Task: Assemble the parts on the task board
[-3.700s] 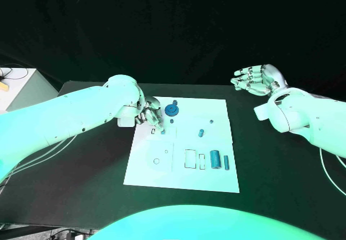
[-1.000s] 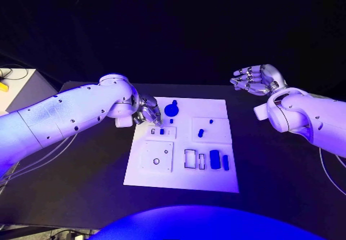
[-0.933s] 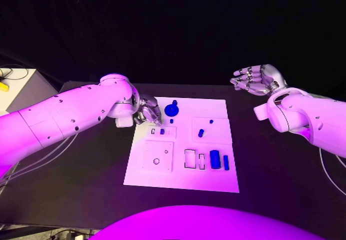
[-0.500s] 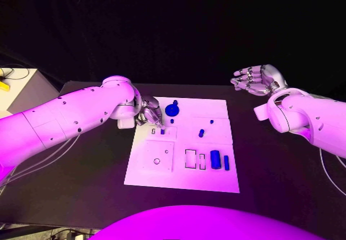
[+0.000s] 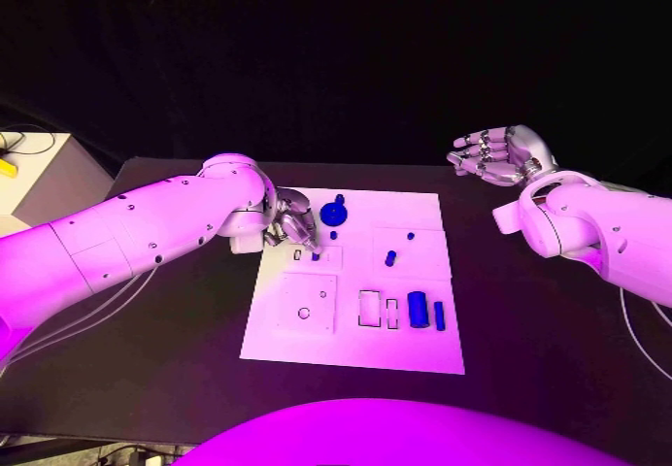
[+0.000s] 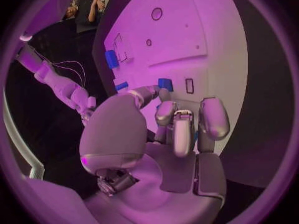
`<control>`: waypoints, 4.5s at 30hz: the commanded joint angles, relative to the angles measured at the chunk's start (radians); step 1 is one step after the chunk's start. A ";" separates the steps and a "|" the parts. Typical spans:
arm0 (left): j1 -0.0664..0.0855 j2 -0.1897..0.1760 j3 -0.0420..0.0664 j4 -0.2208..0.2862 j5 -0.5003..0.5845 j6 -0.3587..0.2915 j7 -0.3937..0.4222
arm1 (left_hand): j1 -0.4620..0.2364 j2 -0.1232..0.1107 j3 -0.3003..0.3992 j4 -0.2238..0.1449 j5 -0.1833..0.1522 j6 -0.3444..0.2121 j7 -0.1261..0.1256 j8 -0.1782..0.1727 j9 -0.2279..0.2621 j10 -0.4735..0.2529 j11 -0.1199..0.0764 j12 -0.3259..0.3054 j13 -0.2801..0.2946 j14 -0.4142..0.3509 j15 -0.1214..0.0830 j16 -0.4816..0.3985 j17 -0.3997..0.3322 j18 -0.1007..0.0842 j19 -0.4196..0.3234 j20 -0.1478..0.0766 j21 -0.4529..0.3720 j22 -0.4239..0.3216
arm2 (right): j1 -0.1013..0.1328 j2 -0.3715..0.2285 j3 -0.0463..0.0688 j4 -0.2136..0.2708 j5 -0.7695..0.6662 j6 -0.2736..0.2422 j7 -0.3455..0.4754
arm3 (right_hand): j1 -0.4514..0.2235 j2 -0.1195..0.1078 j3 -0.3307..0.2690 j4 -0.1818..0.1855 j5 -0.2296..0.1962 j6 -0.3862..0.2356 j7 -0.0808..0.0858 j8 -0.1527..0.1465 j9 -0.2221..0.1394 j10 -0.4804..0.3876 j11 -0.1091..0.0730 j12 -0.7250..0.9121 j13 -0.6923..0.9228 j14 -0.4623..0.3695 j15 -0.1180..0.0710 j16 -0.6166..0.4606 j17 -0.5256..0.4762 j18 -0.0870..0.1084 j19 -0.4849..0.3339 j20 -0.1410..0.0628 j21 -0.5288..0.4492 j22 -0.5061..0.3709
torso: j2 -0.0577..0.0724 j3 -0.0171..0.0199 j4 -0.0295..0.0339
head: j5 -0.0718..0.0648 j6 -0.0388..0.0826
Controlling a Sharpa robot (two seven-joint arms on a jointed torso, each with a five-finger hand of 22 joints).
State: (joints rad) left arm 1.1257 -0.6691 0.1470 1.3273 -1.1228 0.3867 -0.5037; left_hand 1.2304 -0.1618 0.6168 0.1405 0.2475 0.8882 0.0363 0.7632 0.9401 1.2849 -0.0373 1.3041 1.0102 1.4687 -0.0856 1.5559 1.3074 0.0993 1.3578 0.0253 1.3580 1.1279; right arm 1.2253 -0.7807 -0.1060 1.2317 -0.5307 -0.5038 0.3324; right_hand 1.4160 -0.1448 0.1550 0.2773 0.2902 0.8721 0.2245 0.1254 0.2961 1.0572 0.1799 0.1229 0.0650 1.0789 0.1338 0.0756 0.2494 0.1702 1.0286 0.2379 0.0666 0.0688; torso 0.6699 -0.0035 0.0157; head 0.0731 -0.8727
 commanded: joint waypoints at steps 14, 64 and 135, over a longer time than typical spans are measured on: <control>-0.004 0.006 -0.001 -0.009 -0.071 -0.018 0.010 | 0.025 -0.003 0.005 -0.021 -0.006 0.000 -0.006 -0.007 -0.003 0.004 0.001 -0.003 0.000 0.094 0.000 -0.001 0.239 -0.011 -0.005 0.001 -0.001 0.002 | 0.000 0.001 0.000 0.002 -0.006 0.011 0.010 | -0.010 0.001 0.004 0.001 0.006 0.008 0.020 -0.006 -0.002 0.006 0.000 -0.005 -0.001 0.006 0.001 -0.006 -0.001 0.015 0.001 0.006 0.003 -0.001 | -0.001 -0.0002 -0.0001 | -0.002 0.000; -0.012 -0.047 0.007 0.032 0.135 -0.006 0.023 | -0.156 -0.031 -0.193 0.153 -0.018 -0.014 0.020 -0.066 -0.057 -0.059 0.025 -0.039 -0.070 0.071 0.017 -0.039 0.181 0.004 -0.045 0.016 -0.048 -0.069 | -0.001 -0.004 0.000 0.003 -0.006 0.010 0.011 | -0.011 0.001 0.007 0.001 0.005 0.009 0.020 -0.007 -0.002 0.007 0.000 -0.007 -0.001 0.007 0.001 -0.006 -0.005 0.014 0.002 0.005 0.003 -0.002 | -0.001 0.0004 0.0009 | -0.005 0.000; -0.134 -0.110 0.018 0.172 -0.009 -0.300 -0.013 | -0.090 0.022 -0.273 0.148 0.011 -0.076 0.045 -0.070 -0.128 -0.137 0.049 -0.051 -0.140 0.050 0.037 -0.066 0.134 0.016 -0.073 0.033 -0.095 -0.133 | -0.004 -0.014 -0.001 0.005 -0.005 0.006 0.006 | -0.013 0.000 0.008 0.002 0.005 0.009 0.020 -0.008 -0.003 0.008 0.000 -0.008 -0.001 0.007 0.001 -0.006 -0.007 0.014 0.002 0.005 0.003 -0.002 | -0.005 0.0051 0.0042 | -0.014 0.000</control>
State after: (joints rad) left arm 0.9927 -0.7813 0.1659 1.4979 -1.1286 0.0555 -0.5138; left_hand 1.1314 -0.1409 0.3413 0.2921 0.2544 0.8078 0.0871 0.6898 0.8108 1.1507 0.0178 1.2468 0.8692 1.4650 -0.0390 1.4853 1.3074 0.1078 1.2848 0.0663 1.2615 0.9939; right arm 1.2219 -0.7955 -0.1069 1.2355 -0.5306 -0.5054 0.3313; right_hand 1.4160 -0.1448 0.1576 0.2800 0.2901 0.8751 0.2214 0.1215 0.2949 1.0572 0.1799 0.1188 0.0650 1.0789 0.1338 0.0756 0.2431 0.1702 1.0286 0.2379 0.0666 0.0684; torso 0.6654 0.0016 0.0198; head 0.0591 -0.8727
